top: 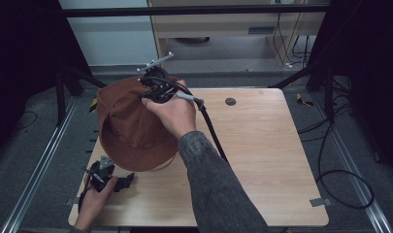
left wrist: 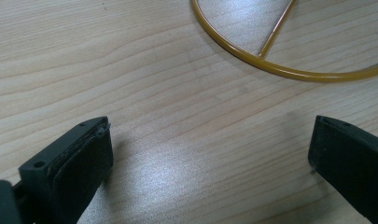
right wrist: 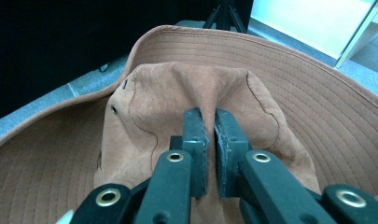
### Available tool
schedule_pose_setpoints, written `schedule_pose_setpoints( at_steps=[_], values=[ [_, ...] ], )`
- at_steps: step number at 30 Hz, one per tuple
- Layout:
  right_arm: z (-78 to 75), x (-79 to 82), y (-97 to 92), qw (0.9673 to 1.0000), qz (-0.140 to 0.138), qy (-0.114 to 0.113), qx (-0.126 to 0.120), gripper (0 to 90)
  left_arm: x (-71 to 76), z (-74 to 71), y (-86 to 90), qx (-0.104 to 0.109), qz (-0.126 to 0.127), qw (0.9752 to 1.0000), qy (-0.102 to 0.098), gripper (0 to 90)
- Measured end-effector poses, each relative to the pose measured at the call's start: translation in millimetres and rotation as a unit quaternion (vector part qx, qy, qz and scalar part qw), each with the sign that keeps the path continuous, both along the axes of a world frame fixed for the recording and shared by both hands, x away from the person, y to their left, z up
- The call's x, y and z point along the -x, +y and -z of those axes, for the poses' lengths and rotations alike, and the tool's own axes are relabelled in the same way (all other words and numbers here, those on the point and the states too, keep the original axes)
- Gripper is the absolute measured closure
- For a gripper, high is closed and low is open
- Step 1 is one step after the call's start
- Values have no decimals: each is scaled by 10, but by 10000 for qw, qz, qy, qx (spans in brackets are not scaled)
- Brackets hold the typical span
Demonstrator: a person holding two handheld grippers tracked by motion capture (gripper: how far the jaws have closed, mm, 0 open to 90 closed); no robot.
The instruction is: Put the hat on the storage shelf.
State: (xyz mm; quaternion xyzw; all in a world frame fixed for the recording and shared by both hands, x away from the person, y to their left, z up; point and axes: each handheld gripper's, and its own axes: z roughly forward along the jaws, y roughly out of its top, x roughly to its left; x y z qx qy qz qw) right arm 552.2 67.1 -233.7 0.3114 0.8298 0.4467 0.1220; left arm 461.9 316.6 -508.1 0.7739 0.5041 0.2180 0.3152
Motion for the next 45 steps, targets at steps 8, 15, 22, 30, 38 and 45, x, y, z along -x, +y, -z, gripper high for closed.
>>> schedule_pose_setpoints(
  at_steps=[8,15,22,30,38,45],
  values=[
    [-18,52,7,10000,-51,-42,-10,759,0,0,0,0,1,10000,1,0],
    [-50,91,7,9999,-41,-74,-62,645,0,0,0,-1,1,10000,1,0],
    [-91,143,-10,9999,-1,-154,-67,514,0,0,0,1,-1,10000,0,0],
    [-181,259,-143,9996,115,-246,100,313,0,0,-1,4,-4,10000,0,0],
    [-284,449,-563,9978,389,-454,279,115,0,0,-1,4,-2,10000,1,0],
    [-226,557,-990,9963,610,-525,316,82,1,0,-1,0,-1,10000,1,0]
  ],
)
